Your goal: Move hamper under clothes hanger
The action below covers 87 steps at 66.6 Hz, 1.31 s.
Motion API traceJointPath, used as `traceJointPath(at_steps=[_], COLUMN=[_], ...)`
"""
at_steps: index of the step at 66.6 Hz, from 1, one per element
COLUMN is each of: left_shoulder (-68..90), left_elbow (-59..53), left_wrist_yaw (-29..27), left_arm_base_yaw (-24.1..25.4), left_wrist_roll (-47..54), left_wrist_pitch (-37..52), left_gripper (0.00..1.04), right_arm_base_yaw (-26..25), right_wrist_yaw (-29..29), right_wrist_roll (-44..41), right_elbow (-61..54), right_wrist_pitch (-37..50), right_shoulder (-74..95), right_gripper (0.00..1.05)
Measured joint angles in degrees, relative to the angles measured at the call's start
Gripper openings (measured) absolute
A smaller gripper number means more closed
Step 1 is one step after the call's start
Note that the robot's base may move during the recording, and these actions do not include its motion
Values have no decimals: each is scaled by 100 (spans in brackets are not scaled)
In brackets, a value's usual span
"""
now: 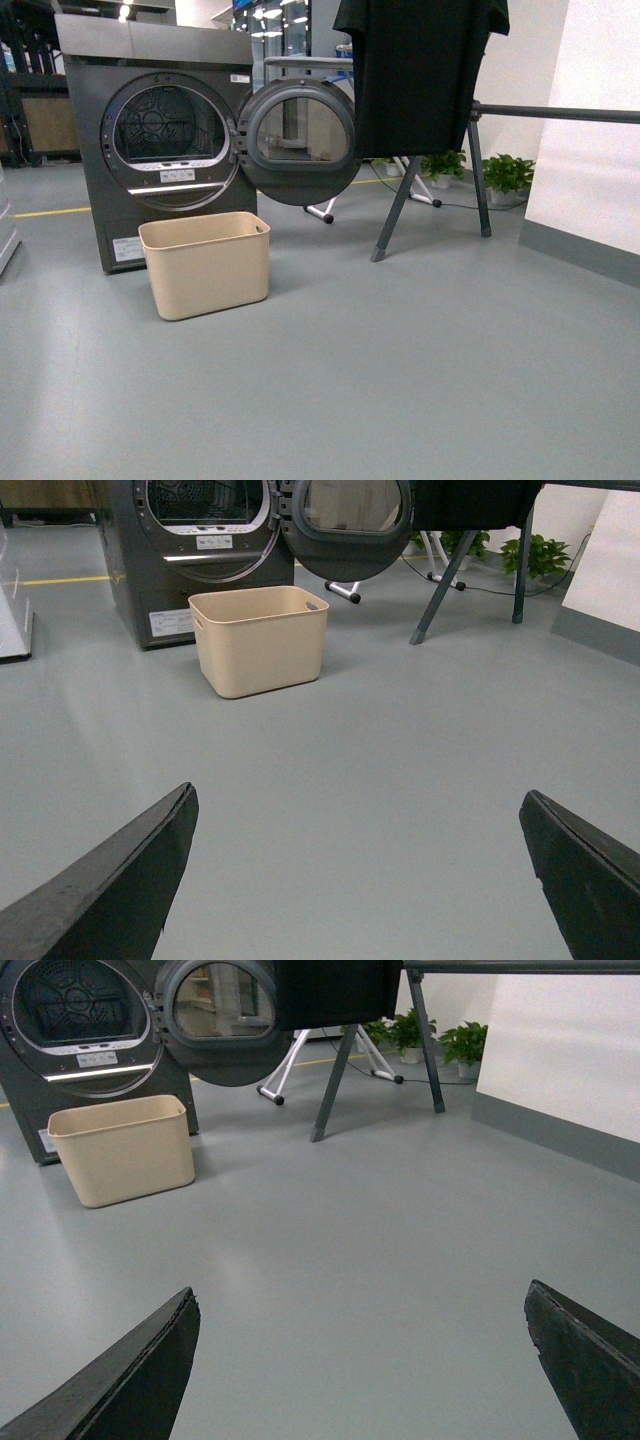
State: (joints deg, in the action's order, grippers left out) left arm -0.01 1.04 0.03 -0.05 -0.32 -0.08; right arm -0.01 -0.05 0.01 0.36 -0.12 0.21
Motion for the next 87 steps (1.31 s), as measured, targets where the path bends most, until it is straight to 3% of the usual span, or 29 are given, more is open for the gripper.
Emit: traceJointPath(at_steps=[87], left_shoulder=[4], left_elbow=[0], left_wrist_yaw=[0], left_arm_base_yaw=[0], left_wrist_roll=[0], left_wrist_pitch=[0], left_gripper=[98], right_arm_base_yaw=[-2], right_wrist_yaw=[2], right_wrist_roll=[0], right_elbow=[0], right_wrist_pitch=[-2], right_shoulder=[0], right_gripper=[97])
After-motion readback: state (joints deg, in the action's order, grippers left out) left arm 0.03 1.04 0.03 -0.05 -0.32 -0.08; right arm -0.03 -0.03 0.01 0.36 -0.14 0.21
